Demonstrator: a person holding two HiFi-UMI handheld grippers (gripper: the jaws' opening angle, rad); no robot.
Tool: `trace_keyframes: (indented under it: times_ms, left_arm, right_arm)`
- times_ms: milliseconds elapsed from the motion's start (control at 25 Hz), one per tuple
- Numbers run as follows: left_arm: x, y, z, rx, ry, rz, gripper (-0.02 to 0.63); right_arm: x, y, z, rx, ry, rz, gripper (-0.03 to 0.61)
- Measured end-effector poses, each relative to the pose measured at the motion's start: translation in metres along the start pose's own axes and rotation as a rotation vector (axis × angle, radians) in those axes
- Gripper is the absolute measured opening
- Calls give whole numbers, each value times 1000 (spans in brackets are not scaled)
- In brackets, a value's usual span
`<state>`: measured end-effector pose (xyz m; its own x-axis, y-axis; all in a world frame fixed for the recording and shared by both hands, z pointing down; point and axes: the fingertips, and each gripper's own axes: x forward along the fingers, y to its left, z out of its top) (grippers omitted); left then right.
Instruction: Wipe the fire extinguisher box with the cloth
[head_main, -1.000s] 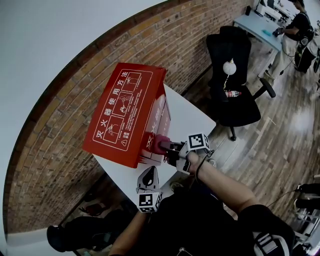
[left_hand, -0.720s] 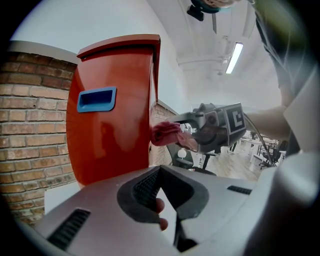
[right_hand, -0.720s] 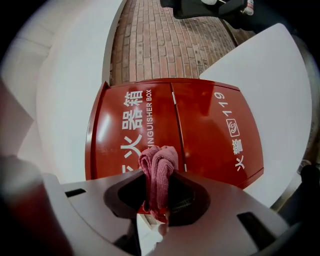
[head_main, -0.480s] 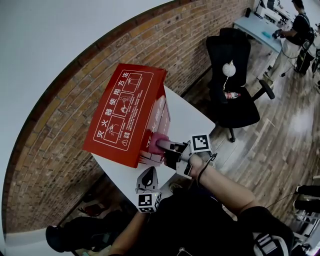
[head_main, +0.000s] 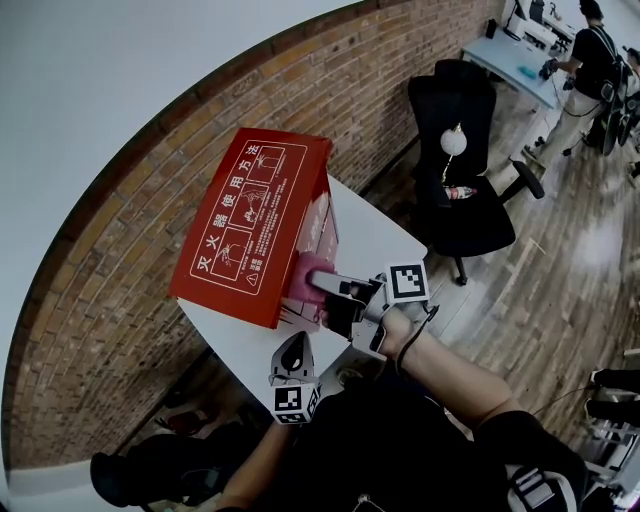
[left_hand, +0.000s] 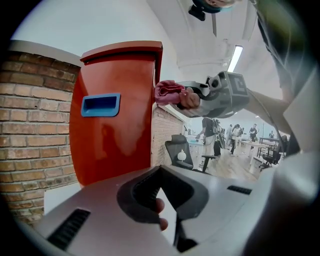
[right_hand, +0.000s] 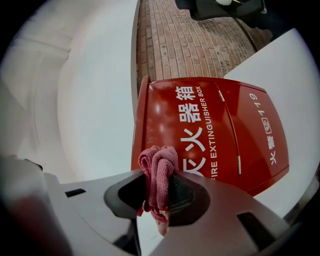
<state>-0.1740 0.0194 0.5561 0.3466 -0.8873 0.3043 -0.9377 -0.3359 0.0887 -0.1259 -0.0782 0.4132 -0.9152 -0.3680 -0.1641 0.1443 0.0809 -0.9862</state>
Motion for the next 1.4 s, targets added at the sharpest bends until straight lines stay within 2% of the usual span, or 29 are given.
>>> trace_keyframes:
  times_ms: [200, 400, 760, 1000, 1400]
  left_arm:
    - [-5, -2, 1, 12, -11, -12, 28]
    - [-14, 0, 1, 6, -23, 34, 28]
    - [-44, 9, -3, -31, -22, 184, 28]
    - [-70, 6, -8, -40, -8, 296, 28]
    - [-105, -12, 17, -45, -29, 446, 28]
  right_arm:
    - [4, 24, 0, -3, -26, 74, 106]
    - [4, 32, -3, 28, -40, 110, 106]
    - [1, 30, -7, 64, -46, 123, 106]
    - [-2, 31, -24, 71, -42, 139, 106]
    - [-4, 36, -44, 65, -5, 186, 106]
